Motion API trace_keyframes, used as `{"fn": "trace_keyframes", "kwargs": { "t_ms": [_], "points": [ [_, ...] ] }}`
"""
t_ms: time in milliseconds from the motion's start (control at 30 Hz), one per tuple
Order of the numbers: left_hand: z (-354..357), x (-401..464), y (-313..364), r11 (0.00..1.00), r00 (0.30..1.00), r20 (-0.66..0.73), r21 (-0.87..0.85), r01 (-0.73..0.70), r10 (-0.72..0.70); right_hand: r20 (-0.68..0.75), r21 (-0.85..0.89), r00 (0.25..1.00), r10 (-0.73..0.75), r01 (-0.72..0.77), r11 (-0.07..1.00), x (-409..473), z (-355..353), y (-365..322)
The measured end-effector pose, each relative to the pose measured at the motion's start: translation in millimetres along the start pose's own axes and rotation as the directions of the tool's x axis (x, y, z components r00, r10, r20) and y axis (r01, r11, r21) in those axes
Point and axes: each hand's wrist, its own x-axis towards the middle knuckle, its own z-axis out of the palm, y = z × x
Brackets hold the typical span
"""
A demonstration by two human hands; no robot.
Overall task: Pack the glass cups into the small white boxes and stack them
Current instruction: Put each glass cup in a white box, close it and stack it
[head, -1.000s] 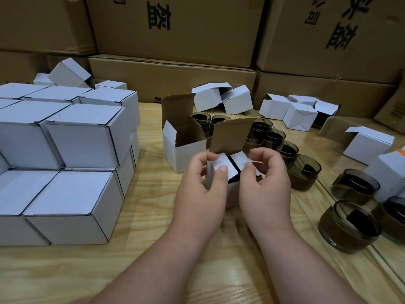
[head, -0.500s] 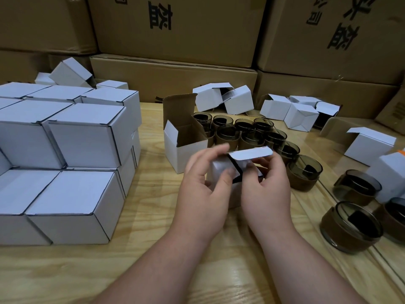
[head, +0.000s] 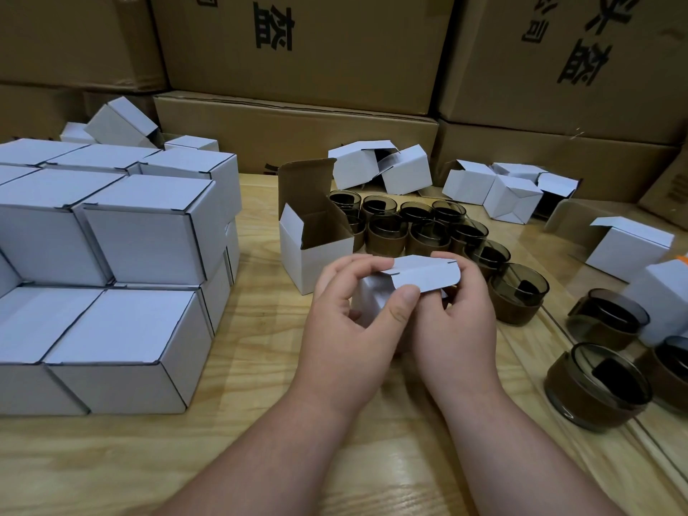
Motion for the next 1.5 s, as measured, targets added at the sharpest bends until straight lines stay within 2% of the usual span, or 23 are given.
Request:
{"fn": "trace_keyframes", "kwargs": {
  "t_ms": [200, 400, 867, 1500],
  "points": [
    [0.8, -0.8, -2.8, 0.999, 0.999, -0.002, -0.002, 0.04, -0.04, -0.018, 0.065, 1.0, 0.023, -0.022, 0.998, 1.9, -1.1, 2.7],
    [1.8, -0.1, -3.5, 1.0, 0.999, -0.03, 0.021, -0.016, 0.016, -0.038, 0.189, 0.997, 0.066, -0.057, 0.98, 4.8, -6.4, -0.5],
    [1.5, -0.5, -3.9, 0.995, 0.998, -0.007, 0.084, -0.055, 0.056, -0.068, 0.18, 0.993, 0.097, -0.084, 0.98, 5.9, -1.4, 3.4],
    [0.9, -0.2, -2.3, 0.998, 0.999, -0.032, 0.058, -0.015, 0.017, -0.075, 0.12, 0.994, 0.083, -0.073, 0.99, 6.6, -3.1, 5.4]
  ]
}}
